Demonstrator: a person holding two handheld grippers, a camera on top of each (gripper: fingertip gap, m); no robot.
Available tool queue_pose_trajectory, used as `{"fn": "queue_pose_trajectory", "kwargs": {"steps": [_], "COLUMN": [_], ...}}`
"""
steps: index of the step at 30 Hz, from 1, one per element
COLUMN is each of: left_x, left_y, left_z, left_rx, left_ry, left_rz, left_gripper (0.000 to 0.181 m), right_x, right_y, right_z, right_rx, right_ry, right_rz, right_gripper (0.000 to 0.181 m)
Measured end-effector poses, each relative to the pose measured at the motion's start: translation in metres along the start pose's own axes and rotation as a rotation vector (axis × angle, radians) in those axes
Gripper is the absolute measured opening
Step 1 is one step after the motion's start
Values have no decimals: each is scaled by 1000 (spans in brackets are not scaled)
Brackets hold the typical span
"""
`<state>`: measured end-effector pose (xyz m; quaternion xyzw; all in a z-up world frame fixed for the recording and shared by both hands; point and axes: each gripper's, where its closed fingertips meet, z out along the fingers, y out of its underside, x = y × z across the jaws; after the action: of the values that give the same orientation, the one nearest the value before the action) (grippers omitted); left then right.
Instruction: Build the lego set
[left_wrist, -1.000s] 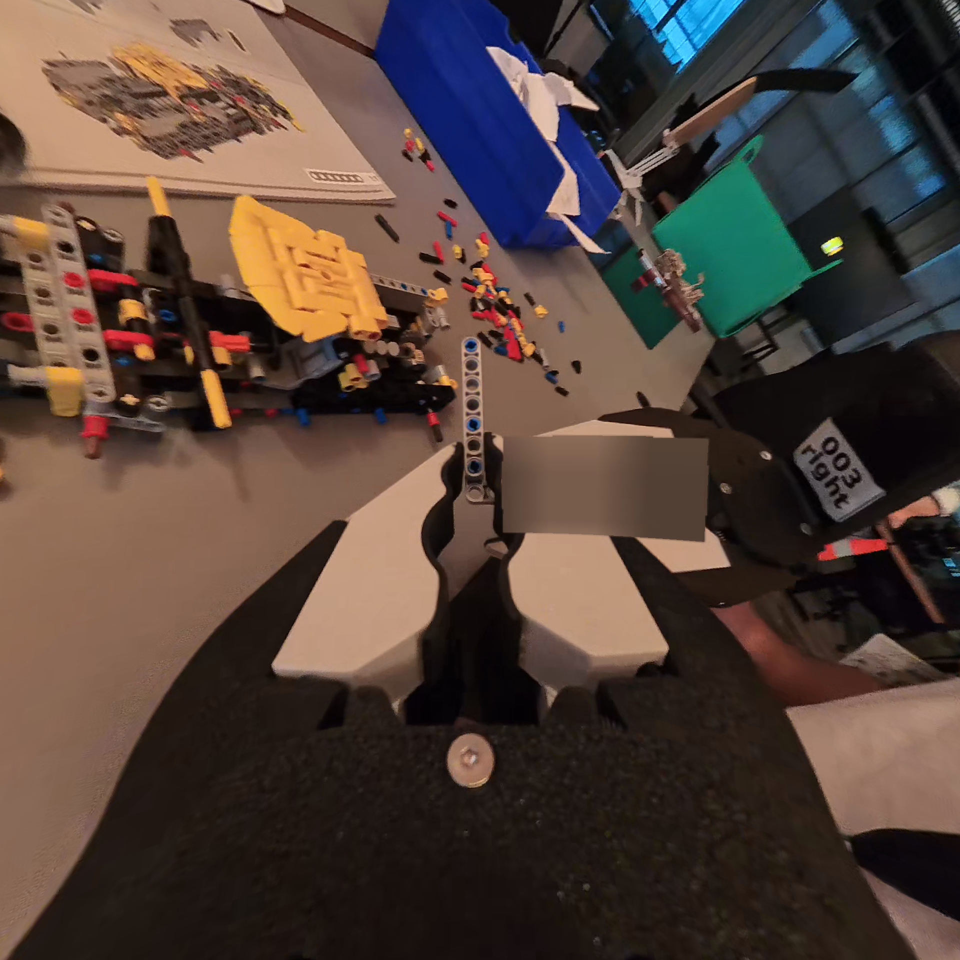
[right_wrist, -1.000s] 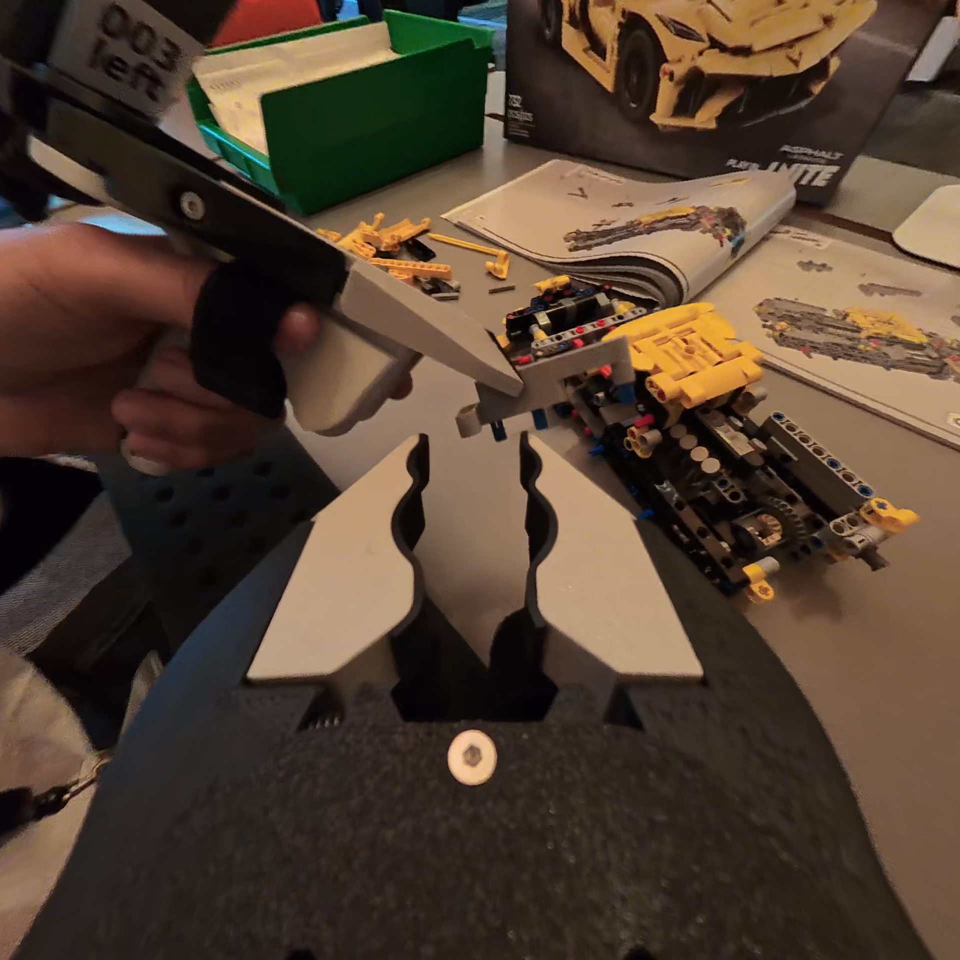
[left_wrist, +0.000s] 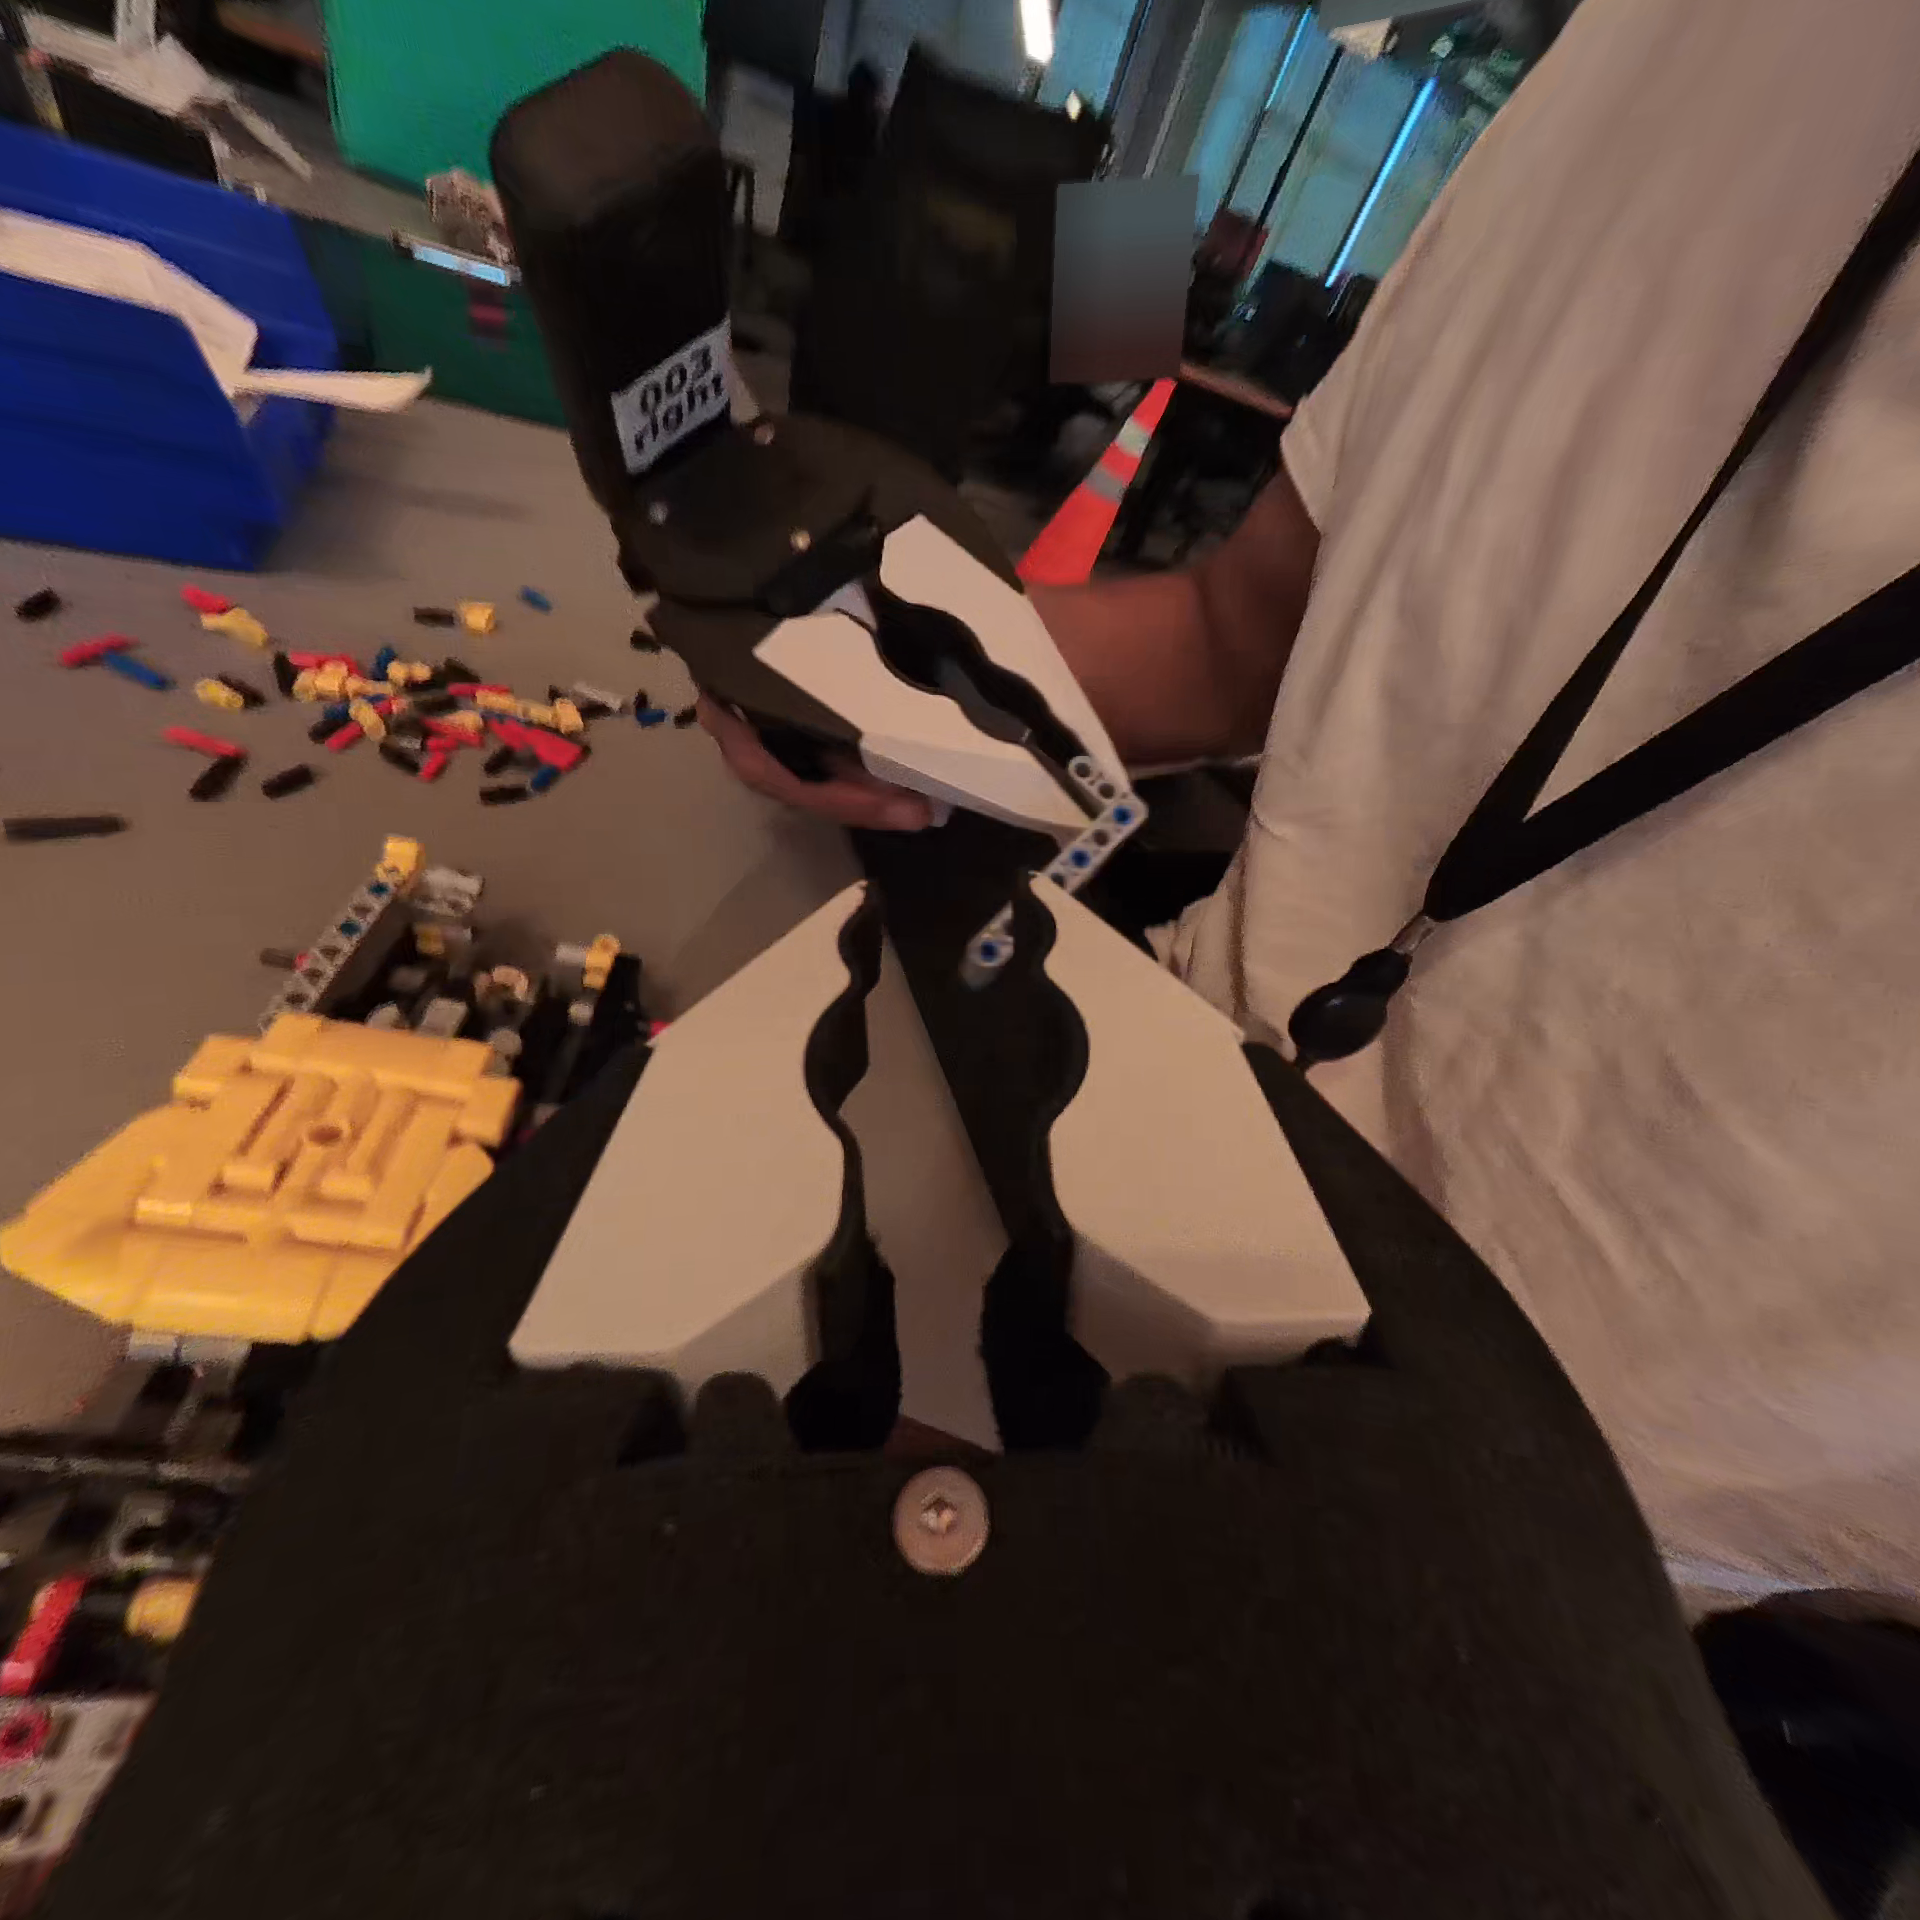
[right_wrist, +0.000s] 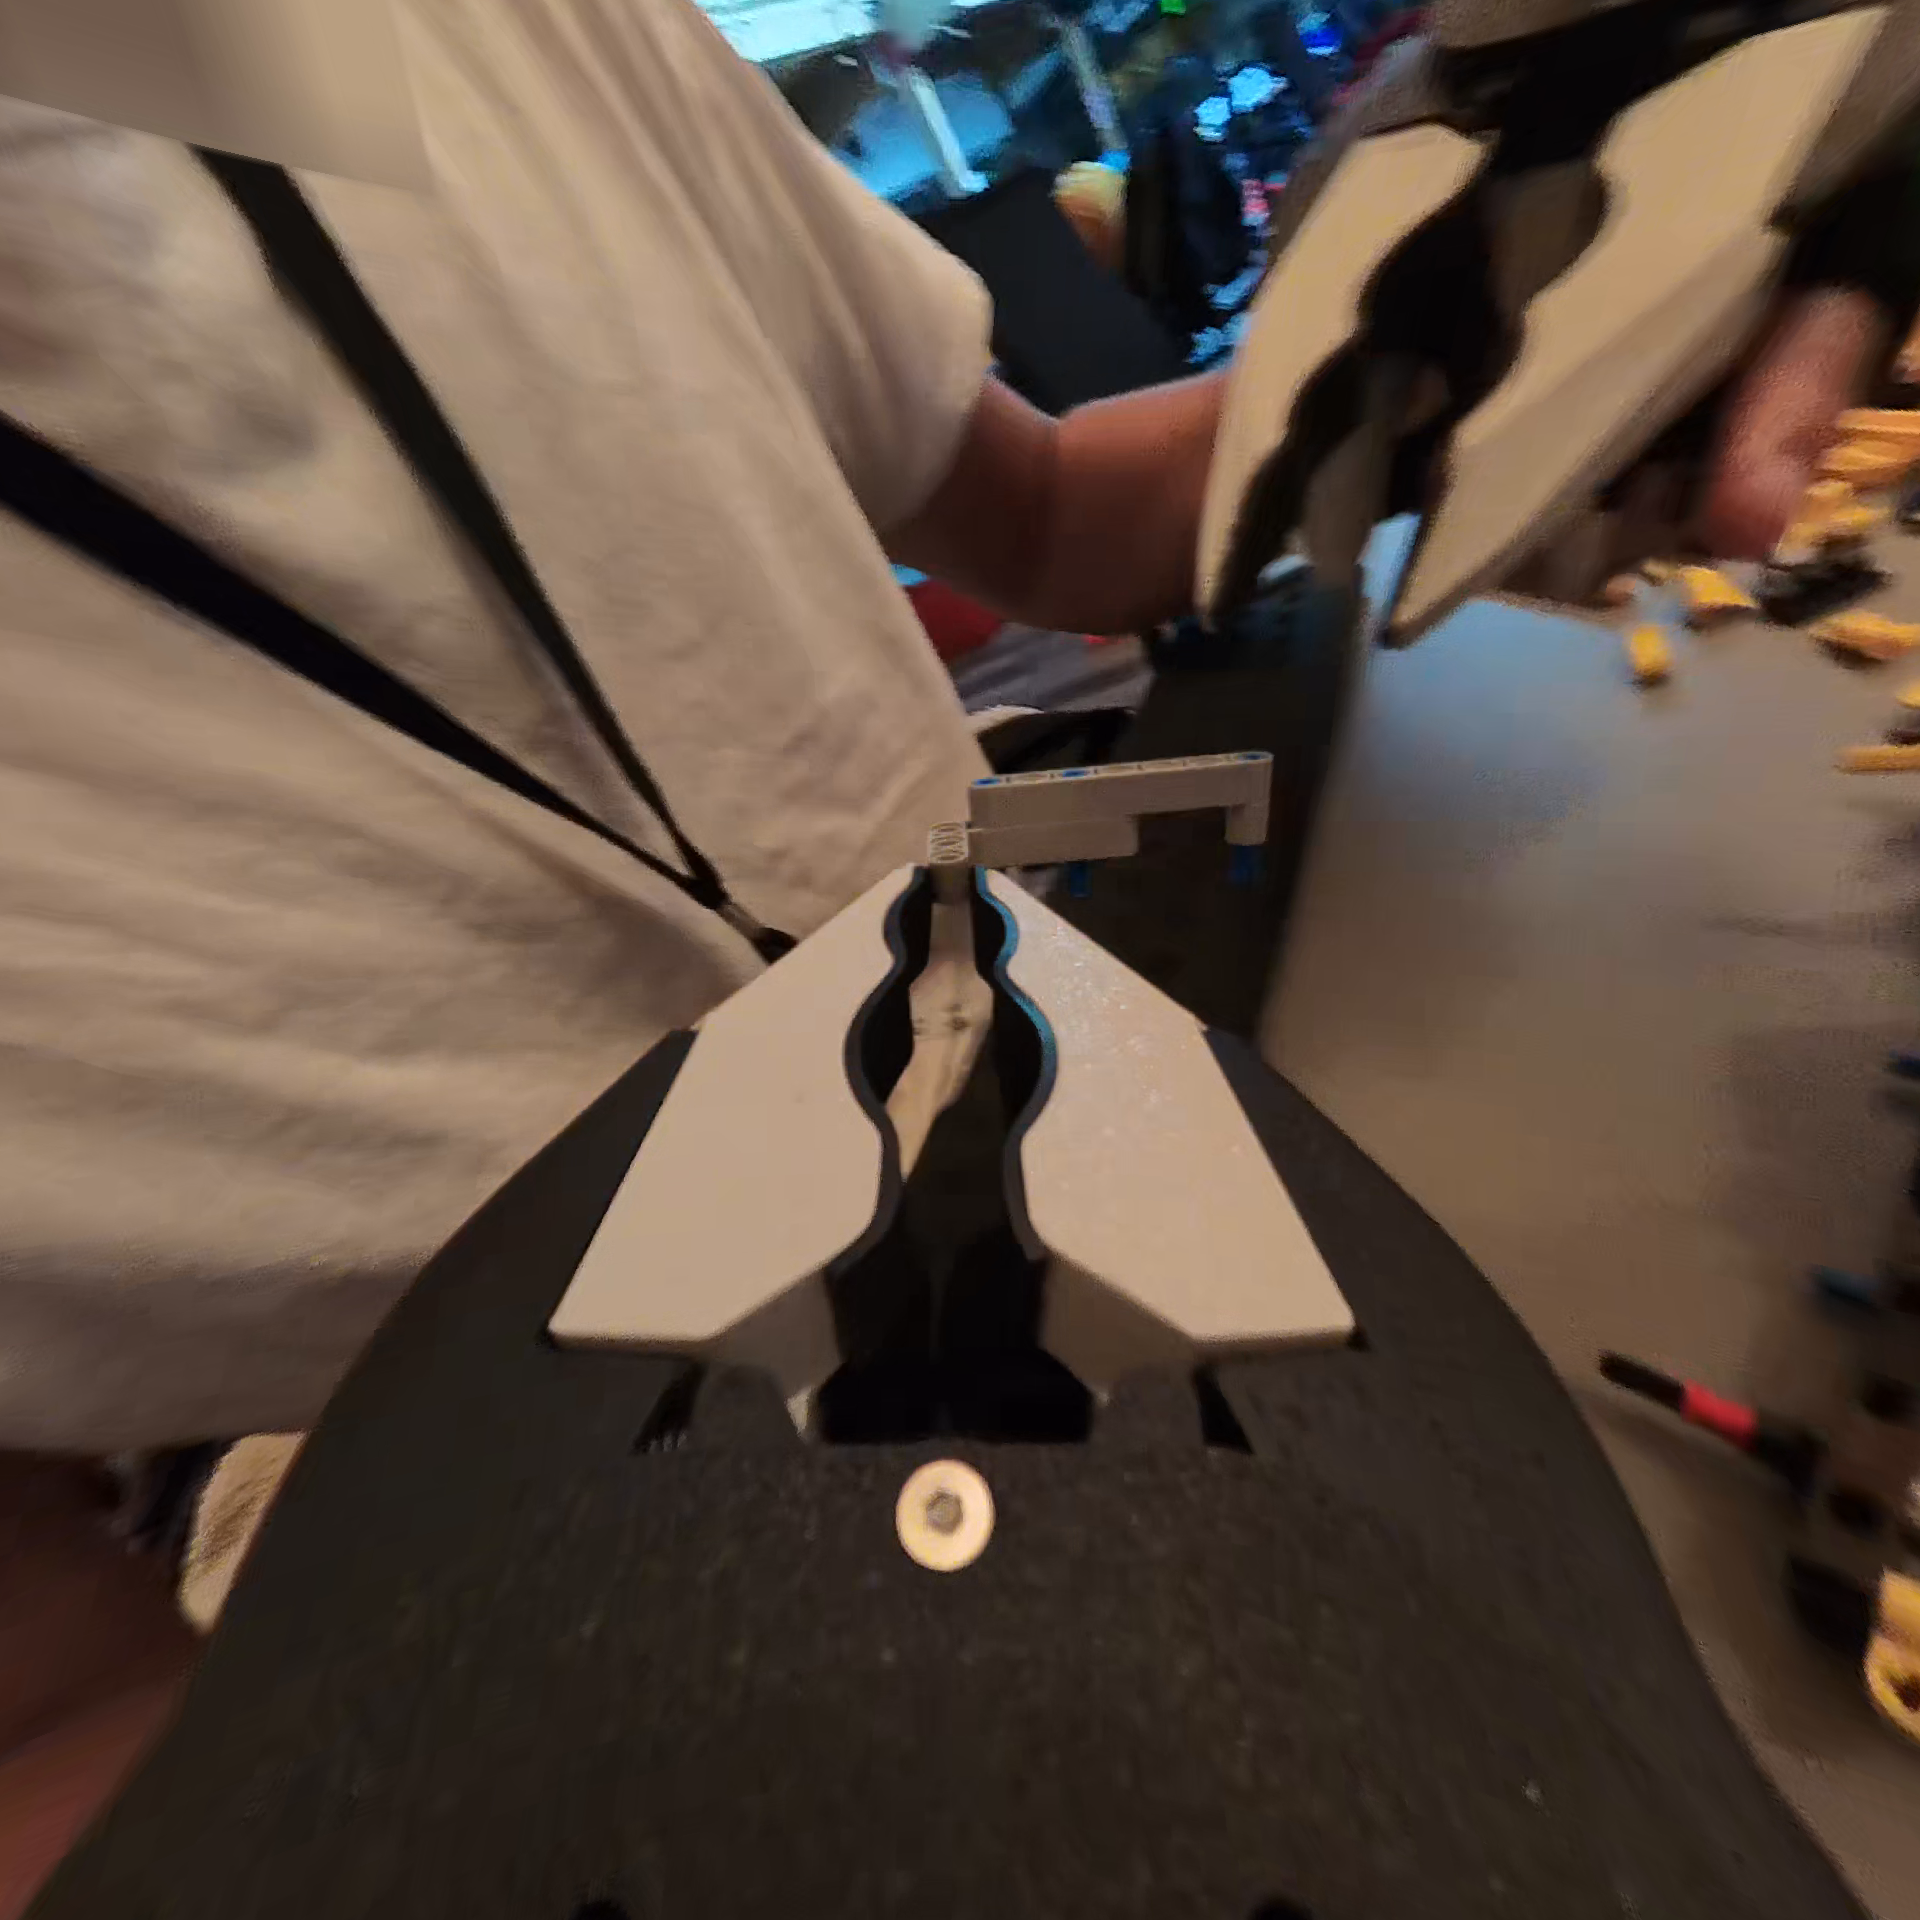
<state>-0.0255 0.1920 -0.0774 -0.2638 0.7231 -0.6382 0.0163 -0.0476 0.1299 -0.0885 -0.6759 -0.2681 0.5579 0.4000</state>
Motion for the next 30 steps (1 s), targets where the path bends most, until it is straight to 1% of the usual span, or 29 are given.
{"fn": "queue_pose_trajectory", "kwargs": {"steps": [2,4,8,11,15,19,20,22,24,26,30], "left_x": [2,10,8,8,12,17,17,18,19,19,10], "left_y": [0,6,9,15,23,26,27,30,28,23,25], "left_z": [5,13,24,23,19,21,22,24,26,25,17], "left_rx": [1,-30,-11,-25,-52,-56,-66,-88,-77,-53,-62], "left_ry": [53,113,76,57,84,119,111,107,98,86,20], "left_rz": [25,17,28,26,19,14,20,40,55,63,66], "left_gripper": [27,30,32,25,27,28,27,19,18,19,28], "right_x": [-9,-9,-3,-2,-3,-6,-8,-9,-9,-7,-7], "right_y": [-4,-7,-4,-3,-1,-3,-4,-6,-7,-6,-9], "right_z": [-1,0,1,-1,-3,-4,-5,-5,-4,-3,-2], "right_rx": [-3,5,-3,17,23,41,45,51,52,41,48], "right_ry": [-87,-106,-101,-110,-134,-171,-189,-200,-203,-194,-190], "right_rz": [20,33,60,74,102,116,122,125,126,136,140], "right_gripper": [6,6,6,6,6,6,6,6,6,6,6]}}
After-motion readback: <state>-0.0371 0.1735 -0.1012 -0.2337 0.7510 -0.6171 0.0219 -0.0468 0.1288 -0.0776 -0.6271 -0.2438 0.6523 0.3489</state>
